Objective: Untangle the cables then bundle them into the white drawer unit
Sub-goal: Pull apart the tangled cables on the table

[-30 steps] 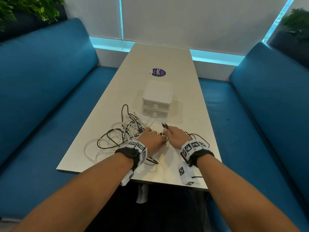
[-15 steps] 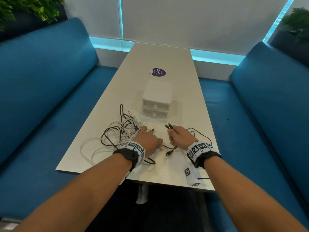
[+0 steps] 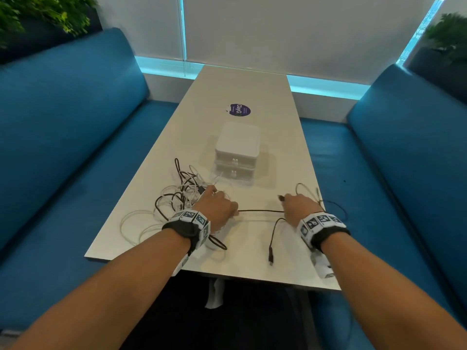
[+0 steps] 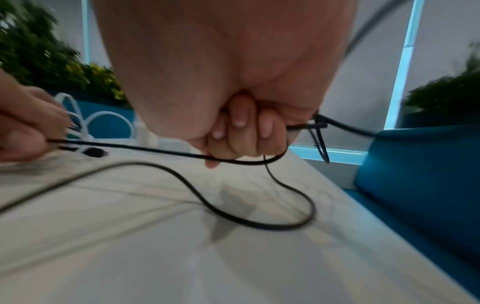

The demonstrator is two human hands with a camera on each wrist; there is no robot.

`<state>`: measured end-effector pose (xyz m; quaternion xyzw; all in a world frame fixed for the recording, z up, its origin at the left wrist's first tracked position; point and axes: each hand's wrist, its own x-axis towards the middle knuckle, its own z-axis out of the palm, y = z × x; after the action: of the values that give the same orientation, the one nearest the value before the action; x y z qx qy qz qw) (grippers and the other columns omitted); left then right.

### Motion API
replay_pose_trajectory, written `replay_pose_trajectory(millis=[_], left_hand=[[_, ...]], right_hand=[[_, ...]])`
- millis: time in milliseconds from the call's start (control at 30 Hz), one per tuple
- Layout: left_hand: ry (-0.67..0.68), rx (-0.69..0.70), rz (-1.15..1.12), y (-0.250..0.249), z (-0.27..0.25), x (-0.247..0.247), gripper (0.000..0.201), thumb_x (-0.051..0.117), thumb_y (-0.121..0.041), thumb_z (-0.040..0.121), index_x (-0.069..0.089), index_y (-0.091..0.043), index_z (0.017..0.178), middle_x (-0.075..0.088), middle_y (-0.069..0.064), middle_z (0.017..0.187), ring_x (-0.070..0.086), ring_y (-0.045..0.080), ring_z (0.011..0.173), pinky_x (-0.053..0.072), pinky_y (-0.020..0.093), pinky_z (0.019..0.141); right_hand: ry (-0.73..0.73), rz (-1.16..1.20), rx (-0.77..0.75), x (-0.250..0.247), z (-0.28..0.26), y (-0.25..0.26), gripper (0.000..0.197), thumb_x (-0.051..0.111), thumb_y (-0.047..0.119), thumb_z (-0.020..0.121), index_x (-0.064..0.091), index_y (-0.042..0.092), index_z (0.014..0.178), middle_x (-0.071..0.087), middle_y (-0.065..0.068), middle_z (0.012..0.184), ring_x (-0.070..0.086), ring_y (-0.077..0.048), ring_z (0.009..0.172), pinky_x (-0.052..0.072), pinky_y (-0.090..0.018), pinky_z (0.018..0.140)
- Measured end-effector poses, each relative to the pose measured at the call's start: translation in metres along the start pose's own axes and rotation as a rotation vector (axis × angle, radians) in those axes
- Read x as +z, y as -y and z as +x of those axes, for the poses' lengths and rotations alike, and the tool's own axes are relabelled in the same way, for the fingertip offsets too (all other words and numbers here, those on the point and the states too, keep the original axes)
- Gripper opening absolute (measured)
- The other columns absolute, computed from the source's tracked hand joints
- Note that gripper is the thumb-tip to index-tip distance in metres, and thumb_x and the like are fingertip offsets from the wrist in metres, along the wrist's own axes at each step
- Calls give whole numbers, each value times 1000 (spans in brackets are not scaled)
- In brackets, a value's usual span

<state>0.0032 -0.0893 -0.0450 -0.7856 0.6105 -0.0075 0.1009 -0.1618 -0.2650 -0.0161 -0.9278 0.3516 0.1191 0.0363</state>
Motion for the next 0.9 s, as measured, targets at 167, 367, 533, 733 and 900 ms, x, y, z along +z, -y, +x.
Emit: replay_pose_trajectory(millis=[167,367,533,733,900], left_hand=[[31,-12,-2,-14,6,0,18,45,-24,102,59,-28,113,69,-1,94,58,25,104,25,48,104],[45,-27,-12,-21,4,-9,20,42,-22,102,60,-27,109,69,1,92,60,27,96,26,44,101],[98,24,-36,-19,2,-12,18,43,-22,101,60,-28,103,70,0,91,61,26,92,28,44,97],[125,56,-88,-20,0,-16,21,37,-26,103,54,-29,92,58,-4,78,52,24,83,28,43,96],[144,86,-95,-19,1,-18,28,34,-27,103,62,-30,105,54,-2,81,45,22,84,27,42,96]], right_hand=[[-22,163,55,5,4,1,23,35,14,101,46,5,119,62,-19,109,63,-37,95,45,-37,71],[-252,329,-31,1,3,42,25,30,27,106,44,8,114,60,-17,91,61,-38,79,46,-40,64],[-282,431,-135,4,1,55,29,29,35,106,44,10,113,56,-11,79,56,-36,70,41,-39,58],[-345,479,-241,11,-2,58,27,30,34,105,44,17,120,60,-8,72,57,-31,65,49,-44,60],[-376,469,-328,4,-3,57,24,32,32,105,45,19,122,57,-1,69,56,-27,61,44,-39,55]])
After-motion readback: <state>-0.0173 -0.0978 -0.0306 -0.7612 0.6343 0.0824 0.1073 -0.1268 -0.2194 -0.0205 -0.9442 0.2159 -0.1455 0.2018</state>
